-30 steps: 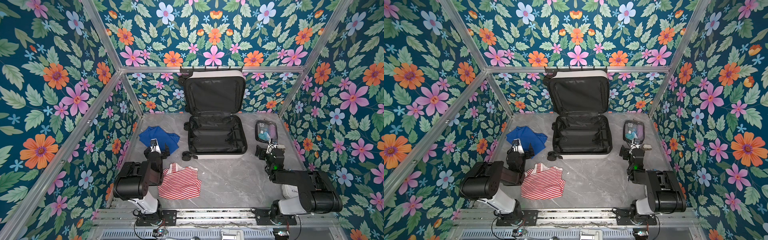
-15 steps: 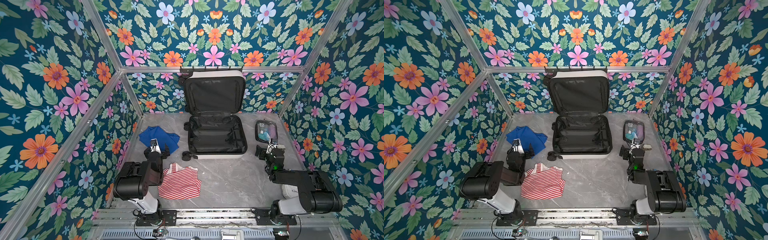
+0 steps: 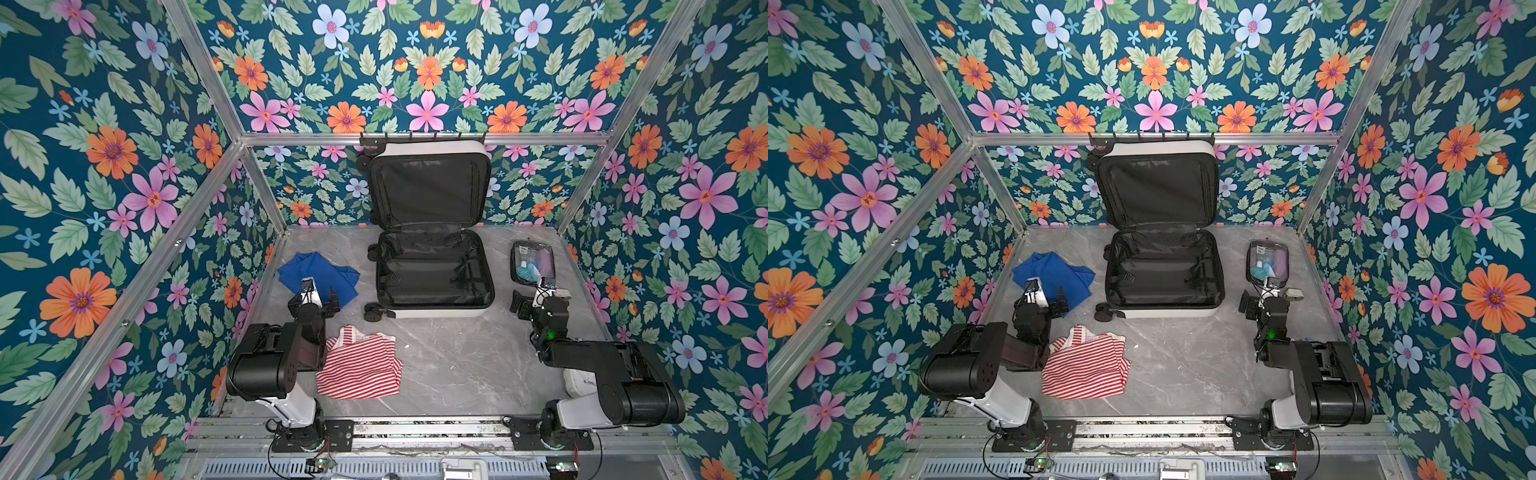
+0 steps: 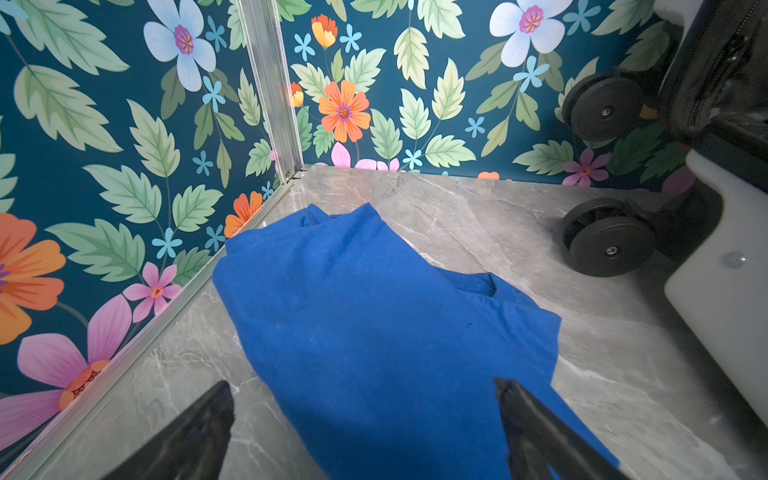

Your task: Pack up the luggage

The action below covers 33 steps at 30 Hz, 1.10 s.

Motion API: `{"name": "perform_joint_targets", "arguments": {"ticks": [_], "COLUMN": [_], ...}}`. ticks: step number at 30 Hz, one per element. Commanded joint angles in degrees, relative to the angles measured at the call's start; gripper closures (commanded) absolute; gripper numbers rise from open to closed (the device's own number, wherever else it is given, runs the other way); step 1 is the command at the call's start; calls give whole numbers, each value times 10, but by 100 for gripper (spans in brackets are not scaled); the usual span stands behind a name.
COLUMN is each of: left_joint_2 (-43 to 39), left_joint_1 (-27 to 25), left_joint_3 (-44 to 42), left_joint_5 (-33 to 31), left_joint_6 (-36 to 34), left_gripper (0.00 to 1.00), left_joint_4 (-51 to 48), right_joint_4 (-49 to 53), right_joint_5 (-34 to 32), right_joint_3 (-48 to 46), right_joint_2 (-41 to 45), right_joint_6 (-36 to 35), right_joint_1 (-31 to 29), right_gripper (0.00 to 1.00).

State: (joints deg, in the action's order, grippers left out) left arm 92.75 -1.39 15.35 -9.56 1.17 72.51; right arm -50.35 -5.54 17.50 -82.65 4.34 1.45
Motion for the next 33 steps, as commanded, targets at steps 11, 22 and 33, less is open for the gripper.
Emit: {"name": "perform_joint_targets", "arguments": {"ticks": [11,22,33], "left_joint_2": [-40,-160,-338], "left_joint_1": [1,1,1], "left_joint_3": [34,58,182], "left_joint_5": [-46,-101,-65], "left_joint_6": [15,39,150], "left_gripper": [0,0,0], "left_joint_4": [-84,-186,-481], "right_joint_4": [60,247,544], "right_joint_5": [-19,-71,-108], "right_joint_3": [13,44,112], "right_joint_2": [54,229,441], "right_joint_6": [12,45,226], "right_joint_1": [0,-1,-1], "right_gripper": [1,1,1]}}
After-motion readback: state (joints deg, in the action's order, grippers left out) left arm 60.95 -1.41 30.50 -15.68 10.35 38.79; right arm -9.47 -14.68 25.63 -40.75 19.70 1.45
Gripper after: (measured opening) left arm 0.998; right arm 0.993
